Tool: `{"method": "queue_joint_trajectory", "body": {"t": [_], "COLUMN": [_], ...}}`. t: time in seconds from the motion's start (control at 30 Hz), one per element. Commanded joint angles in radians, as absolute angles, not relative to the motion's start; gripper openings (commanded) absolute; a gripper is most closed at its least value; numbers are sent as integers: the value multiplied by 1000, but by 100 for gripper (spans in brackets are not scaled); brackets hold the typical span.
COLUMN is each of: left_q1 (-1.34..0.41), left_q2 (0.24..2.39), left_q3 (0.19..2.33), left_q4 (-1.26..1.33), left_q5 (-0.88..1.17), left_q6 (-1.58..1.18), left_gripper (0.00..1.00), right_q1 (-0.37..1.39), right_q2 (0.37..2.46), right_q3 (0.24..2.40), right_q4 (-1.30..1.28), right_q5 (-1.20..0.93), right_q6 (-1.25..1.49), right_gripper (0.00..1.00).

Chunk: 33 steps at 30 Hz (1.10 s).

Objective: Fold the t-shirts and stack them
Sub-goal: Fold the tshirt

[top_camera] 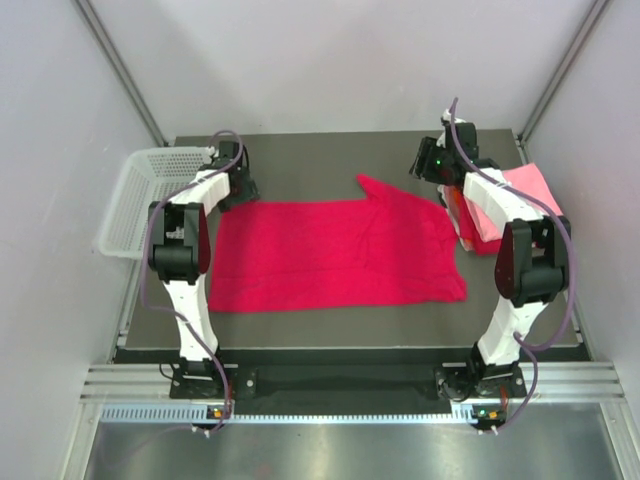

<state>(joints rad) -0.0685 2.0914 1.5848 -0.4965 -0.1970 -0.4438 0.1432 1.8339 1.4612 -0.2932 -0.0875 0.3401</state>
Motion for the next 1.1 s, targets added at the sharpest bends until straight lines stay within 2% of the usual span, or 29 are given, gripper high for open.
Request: {"method": "queue_joint_trajectory", "body": {"t": [0.0, 0.37, 0.47, 0.6, 0.63, 0.73, 0.8, 0.87, 1.07], "left_q1": [-54, -43, -40, -34, -34, -34, -34, -35, -46], "left_q2": [2135, 2186, 2195, 2194, 2184, 2135, 2100, 2073, 1984], "left_q3": [1643, 1664, 1661, 1660, 1651, 1595, 1569, 1559, 1502], "left_q4": [-551, -561, -545, -563, -555, -511, -500, -492, -459], "left_q5": [-259, -314, -299, -313, -316, -321, -311, -295, -247], "left_q6": [-442, -451, -456, -474, -482, -485, -491, -495, -495], "left_gripper": [72, 72, 68, 42, 29, 7, 1, 0, 0], "right_q1": [129, 126, 124, 126, 126, 124, 124, 127, 150], "right_q2": [1839, 1841, 1845, 1855, 1862, 1933, 1994, 2032, 2228], "right_q3": [1496, 1466, 1470, 1474, 1480, 1563, 1643, 1714, 1941], "right_q4": [-236, -212, -209, -213, -221, -302, -337, -386, -558], "right_q5": [-110, -127, -129, -120, -118, -97, -71, -49, 58], "right_q6": [325, 328, 327, 318, 311, 287, 285, 279, 247], "right_gripper": [57, 57, 57, 57, 57, 59, 63, 68, 64]}}
